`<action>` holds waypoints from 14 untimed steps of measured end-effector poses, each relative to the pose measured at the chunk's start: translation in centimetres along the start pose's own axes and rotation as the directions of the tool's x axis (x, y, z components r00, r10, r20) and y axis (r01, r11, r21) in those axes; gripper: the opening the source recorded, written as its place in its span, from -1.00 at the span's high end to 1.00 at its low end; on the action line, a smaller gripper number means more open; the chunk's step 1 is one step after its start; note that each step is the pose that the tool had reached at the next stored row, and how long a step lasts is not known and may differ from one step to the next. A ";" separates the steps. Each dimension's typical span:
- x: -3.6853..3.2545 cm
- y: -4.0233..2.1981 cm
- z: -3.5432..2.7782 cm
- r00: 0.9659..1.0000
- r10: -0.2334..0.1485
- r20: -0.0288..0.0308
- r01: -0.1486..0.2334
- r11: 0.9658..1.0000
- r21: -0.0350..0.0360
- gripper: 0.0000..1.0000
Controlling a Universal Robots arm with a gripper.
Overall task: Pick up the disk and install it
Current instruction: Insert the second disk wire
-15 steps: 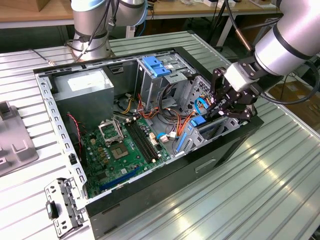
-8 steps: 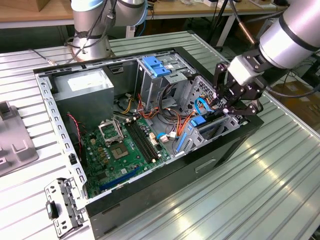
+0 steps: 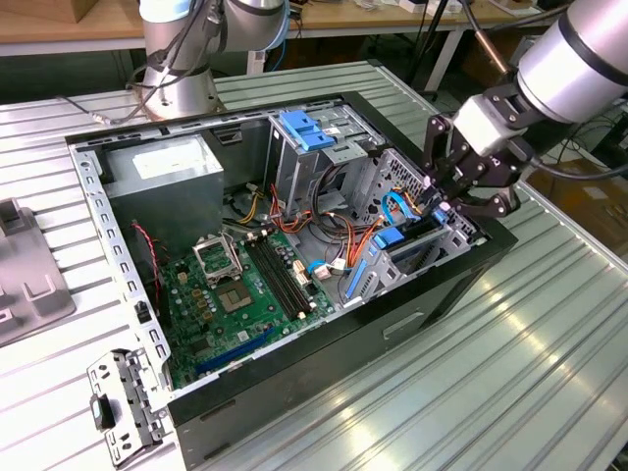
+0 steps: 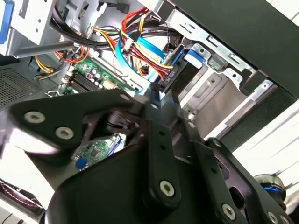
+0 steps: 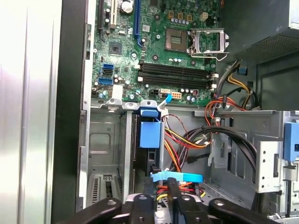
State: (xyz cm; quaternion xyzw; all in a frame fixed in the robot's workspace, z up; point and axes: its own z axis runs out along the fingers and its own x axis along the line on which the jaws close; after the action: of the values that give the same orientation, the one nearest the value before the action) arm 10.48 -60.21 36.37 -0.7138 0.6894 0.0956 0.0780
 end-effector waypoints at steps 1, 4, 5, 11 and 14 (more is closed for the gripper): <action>0.02 0.00 0.05 1.000 0.000 0.004 0.000 1.000 0.000 0.56; 0.09 -0.02 0.36 1.000 0.000 0.015 0.000 1.000 -0.003 0.79; 0.13 -0.05 0.49 1.000 0.001 0.015 -0.001 1.000 -0.005 0.79; 0.93 -0.18 1.08 1.000 0.004 0.016 -0.004 1.000 -0.016 0.79; 0.81 -0.39 0.56 1.000 0.004 0.016 -0.004 1.000 -0.016 0.79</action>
State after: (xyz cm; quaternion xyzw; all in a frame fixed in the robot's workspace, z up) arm 10.89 -60.84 35.62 -0.7123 0.6893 0.1071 0.0778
